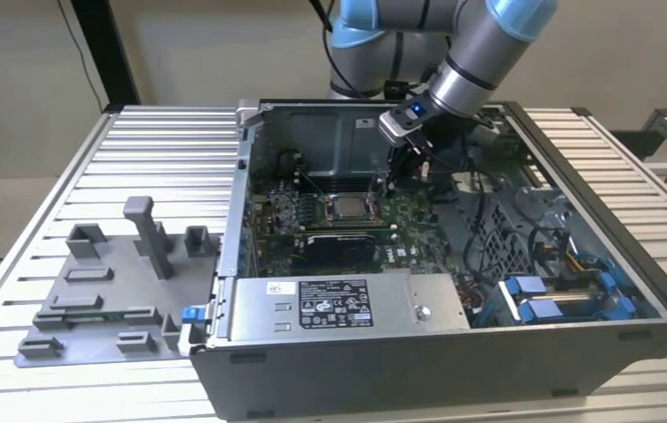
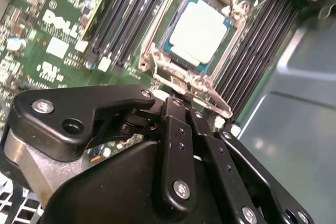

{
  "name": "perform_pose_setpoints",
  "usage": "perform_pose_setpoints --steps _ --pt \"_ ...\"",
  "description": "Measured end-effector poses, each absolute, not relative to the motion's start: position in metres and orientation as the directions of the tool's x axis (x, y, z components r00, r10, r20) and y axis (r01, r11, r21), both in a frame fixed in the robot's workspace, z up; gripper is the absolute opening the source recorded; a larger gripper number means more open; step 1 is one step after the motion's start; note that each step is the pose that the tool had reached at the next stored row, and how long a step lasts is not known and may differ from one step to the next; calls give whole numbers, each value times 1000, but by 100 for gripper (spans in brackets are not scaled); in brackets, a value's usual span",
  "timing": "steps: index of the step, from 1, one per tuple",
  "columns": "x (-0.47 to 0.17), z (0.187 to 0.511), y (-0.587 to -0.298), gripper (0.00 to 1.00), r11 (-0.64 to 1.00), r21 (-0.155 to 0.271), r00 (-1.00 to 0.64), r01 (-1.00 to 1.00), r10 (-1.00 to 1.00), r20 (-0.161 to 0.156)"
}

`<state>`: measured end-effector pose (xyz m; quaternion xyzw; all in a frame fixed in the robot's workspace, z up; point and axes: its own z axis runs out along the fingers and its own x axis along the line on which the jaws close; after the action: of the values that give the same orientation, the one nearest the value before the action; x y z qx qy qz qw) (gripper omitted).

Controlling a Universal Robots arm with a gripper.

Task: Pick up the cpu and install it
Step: 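Pick up the cpu and move it towards the insertion slot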

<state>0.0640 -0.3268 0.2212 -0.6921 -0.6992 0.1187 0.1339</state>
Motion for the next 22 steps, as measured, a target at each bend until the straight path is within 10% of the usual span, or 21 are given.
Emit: perform_pose_setpoints --steps 22 --pt "14 223 -328 0 15 -358 -6 934 1000 27"
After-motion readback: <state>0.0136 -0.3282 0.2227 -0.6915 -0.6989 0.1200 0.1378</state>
